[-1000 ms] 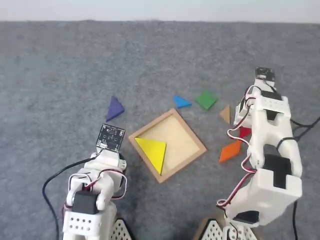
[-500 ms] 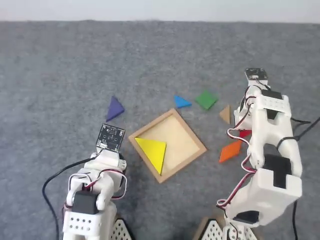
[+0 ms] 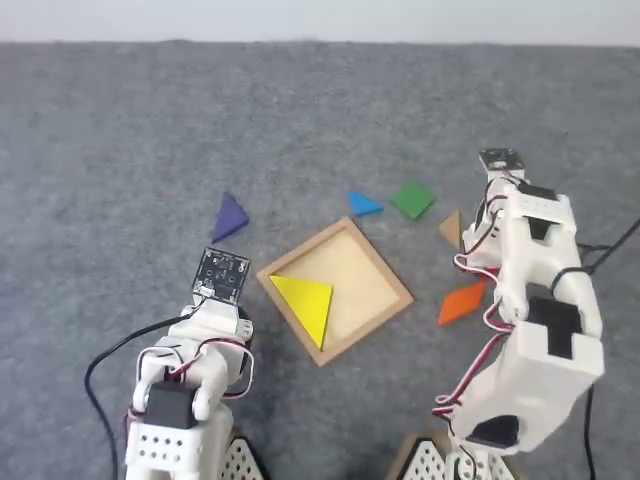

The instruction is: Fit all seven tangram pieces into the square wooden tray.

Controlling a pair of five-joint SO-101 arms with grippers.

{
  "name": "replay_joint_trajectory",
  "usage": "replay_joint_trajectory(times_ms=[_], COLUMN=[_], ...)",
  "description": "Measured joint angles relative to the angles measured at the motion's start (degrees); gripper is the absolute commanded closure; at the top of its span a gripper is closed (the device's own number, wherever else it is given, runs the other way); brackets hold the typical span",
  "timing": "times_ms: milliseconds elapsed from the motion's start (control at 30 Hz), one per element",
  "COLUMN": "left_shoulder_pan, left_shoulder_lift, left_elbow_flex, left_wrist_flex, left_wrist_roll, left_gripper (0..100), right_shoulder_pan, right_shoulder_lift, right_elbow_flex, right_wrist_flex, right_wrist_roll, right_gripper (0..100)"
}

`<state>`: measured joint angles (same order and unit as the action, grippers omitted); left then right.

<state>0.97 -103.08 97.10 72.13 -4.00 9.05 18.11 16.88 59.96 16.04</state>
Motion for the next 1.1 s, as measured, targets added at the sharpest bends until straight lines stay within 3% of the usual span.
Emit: replay_joint_trajectory(times_ms=[433, 600, 733, 1100], left_shoulder_pan=[0.0, 0.0, 0.0, 0.0], left_shoulder_lift=[0.0, 0.0, 0.0, 0.0], left_elbow_flex=[0.0, 0.0, 0.0, 0.0], left_wrist_flex=[0.0, 0.0, 0.0, 0.0], left_wrist_roll=[0.0, 0.0, 0.0, 0.0], left_gripper=[98, 98, 98, 98], right_shoulder_pan=[-0.3, -0.3, -0.2, 0.4], right_shoulder_lift=[7.0, 7.5, 7.5, 6.4], right_elbow_flex=[-10.2, -10.6, -11.0, -11.2], right_wrist_flex=[1.8, 2.2, 2.7, 3.6], right_wrist_roll=[0.0, 0.1, 0.0, -5.7], right_gripper=[63.4, 72.3, 72.7, 72.8])
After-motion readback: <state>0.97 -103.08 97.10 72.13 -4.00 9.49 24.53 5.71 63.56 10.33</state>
